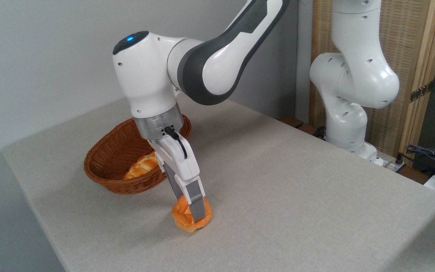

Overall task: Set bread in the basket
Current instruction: 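Close the gripper on the orange bun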

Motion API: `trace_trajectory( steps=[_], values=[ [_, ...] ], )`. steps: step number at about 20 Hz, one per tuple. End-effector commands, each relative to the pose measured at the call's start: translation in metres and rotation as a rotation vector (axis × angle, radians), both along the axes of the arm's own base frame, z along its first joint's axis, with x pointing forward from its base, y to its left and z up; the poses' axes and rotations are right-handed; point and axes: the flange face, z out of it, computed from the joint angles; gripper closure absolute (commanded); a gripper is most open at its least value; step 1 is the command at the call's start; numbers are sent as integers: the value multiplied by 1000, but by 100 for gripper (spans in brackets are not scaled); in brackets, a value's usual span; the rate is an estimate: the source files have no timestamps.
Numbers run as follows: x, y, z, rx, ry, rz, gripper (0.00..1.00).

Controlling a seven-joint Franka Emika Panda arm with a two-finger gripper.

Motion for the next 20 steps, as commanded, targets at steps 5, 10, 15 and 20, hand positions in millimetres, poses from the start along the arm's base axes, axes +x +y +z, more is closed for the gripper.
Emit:
trace_trajectory(
  steps=[5, 10, 15, 20],
  values=[
    [-2, -1, -1, 8, -11, -22, 64],
    [-2, 0, 0, 7, -10, -19, 64],
    [-1, 0, 5, 8, -18, -23, 64],
    [6, 0, 45, -7, -45, -2, 63]
  ],
)
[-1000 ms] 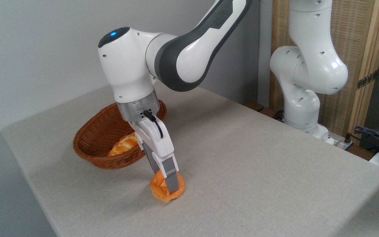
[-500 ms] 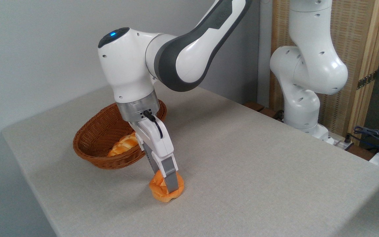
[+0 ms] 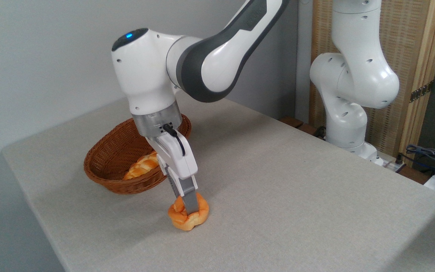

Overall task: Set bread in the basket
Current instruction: 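Lift the orange bun and carry it over the wicker basket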

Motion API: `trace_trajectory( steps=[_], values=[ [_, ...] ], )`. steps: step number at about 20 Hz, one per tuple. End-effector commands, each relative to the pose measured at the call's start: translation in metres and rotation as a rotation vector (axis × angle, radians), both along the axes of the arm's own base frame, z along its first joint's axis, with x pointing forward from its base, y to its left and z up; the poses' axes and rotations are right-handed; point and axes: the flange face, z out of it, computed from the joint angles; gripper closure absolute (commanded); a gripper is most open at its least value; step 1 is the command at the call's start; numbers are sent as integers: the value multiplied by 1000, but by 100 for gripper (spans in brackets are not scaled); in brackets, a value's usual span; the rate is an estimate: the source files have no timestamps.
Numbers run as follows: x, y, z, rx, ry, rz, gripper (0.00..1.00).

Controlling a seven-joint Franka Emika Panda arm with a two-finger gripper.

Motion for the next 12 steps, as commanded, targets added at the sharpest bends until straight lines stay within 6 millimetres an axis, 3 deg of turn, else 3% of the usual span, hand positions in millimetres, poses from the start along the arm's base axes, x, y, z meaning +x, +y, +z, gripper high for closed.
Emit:
trace_trajectory(
  steps=[1, 3, 5, 10, 12],
  values=[
    [4, 0, 46, -14, -34, 6, 63],
    [3, -4, 81, -78, -51, 38, 63],
    [-6, -11, 101, -108, -49, 40, 63],
    [-47, -69, 137, -175, -5, 25, 63],
    [-60, -109, 141, -205, 3, 60, 59]
  ],
)
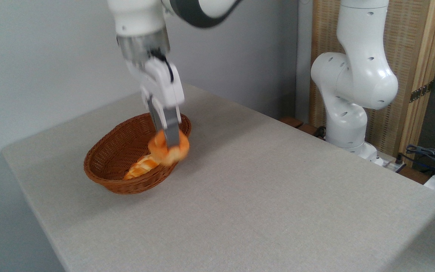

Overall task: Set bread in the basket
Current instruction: 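Lift the orange bun and carry it over the wicker basket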

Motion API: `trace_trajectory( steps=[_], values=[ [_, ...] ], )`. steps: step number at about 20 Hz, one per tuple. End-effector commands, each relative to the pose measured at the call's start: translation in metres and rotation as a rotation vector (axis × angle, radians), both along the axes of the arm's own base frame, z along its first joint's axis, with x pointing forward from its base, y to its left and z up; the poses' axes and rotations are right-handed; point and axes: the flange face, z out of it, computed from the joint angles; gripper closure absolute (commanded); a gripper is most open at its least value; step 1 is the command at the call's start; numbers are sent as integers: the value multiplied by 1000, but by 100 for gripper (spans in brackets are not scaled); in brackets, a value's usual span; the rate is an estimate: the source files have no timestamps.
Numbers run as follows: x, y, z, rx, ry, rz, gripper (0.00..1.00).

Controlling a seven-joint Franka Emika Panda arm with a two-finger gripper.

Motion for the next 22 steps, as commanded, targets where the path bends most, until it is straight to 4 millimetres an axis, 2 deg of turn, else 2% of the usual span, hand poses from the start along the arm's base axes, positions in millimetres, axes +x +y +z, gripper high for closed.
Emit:
trace_trajectory(
  steps=[1, 2, 3, 7, 8, 11, 13, 15, 16, 17, 22],
  values=[
    [-25, -57, 7, -40, 26, 36, 60],
    [-31, -77, 6, -43, 26, 34, 59],
    [-33, -88, 3, -44, 30, 33, 59],
    [-45, -154, -19, -52, 29, -3, 59],
    [-45, -160, -23, -53, 25, -5, 59],
    [-38, -178, -41, -61, 5, -15, 48],
    [-41, -188, -44, -65, -2, -30, 43],
    [-52, -199, -55, -51, 17, -55, 31],
    [-56, -204, -59, -45, 23, -60, 13],
    [-57, -206, -66, -36, 35, -54, 0],
    [-57, -209, -69, -33, 40, -53, 0]
  ],
)
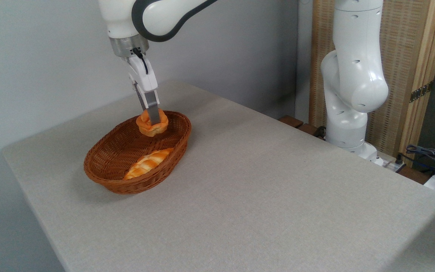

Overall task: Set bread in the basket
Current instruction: 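Lower the bun into the basket and open the gripper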

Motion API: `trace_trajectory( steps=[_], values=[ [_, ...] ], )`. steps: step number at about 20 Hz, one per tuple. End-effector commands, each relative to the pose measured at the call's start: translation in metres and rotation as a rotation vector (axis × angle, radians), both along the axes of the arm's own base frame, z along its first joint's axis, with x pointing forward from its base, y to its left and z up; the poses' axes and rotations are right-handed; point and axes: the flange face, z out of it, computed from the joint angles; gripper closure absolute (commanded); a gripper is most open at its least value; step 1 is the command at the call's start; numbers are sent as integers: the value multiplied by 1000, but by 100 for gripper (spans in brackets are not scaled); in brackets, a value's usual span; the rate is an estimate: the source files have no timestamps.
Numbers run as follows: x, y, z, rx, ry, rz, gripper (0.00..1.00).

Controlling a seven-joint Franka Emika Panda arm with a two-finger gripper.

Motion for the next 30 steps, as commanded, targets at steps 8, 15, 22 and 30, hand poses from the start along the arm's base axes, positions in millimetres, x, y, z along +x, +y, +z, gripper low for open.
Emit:
trace_trajectory(
  steps=[8, 15, 22, 30],
  values=[
    [2, 6, 4, -10, -2, 24, 0],
    [4, 7, 1, -9, -1, 29, 0],
    [20, 33, 33, -40, -49, 77, 0],
    [56, 146, 117, -2, -1, 131, 0]
  ],
)
